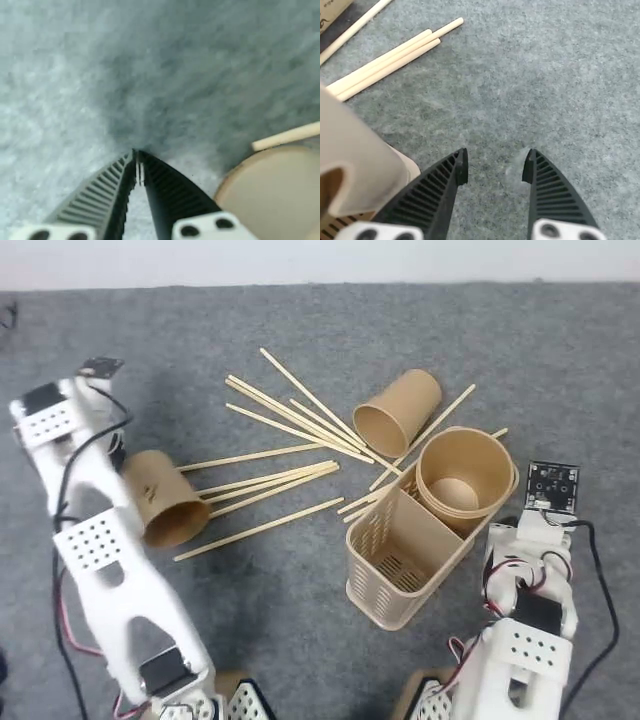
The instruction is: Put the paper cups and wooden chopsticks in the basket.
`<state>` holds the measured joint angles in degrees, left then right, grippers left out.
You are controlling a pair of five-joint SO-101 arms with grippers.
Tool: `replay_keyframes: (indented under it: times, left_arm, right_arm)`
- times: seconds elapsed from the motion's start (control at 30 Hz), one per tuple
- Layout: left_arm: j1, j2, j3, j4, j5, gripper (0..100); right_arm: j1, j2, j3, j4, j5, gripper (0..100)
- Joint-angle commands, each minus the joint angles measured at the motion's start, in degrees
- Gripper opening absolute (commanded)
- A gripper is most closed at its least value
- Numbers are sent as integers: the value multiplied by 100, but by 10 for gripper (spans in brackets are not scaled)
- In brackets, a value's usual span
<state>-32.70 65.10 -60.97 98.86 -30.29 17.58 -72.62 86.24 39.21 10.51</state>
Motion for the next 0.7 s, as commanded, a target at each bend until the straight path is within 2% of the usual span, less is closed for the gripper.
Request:
replay_keyframes:
  times: [0.0, 0.33, 0.5, 0.67]
  left_arm:
    - [343, -141, -374, 176, 316, 15]
    - [1785, -211, -760, 176, 1011, 15]
    - [1820, -756, -1130, 176, 1011, 15]
    - [1547, -1732, -1130, 176, 976, 18]
  right_arm:
    - [-57, -92, -62, -119, 62, 195]
    - [-57, -92, -62, -119, 62, 195]
    - [-57, -92, -62, -119, 62, 195]
    - [-57, -92, -62, -127, 62, 196]
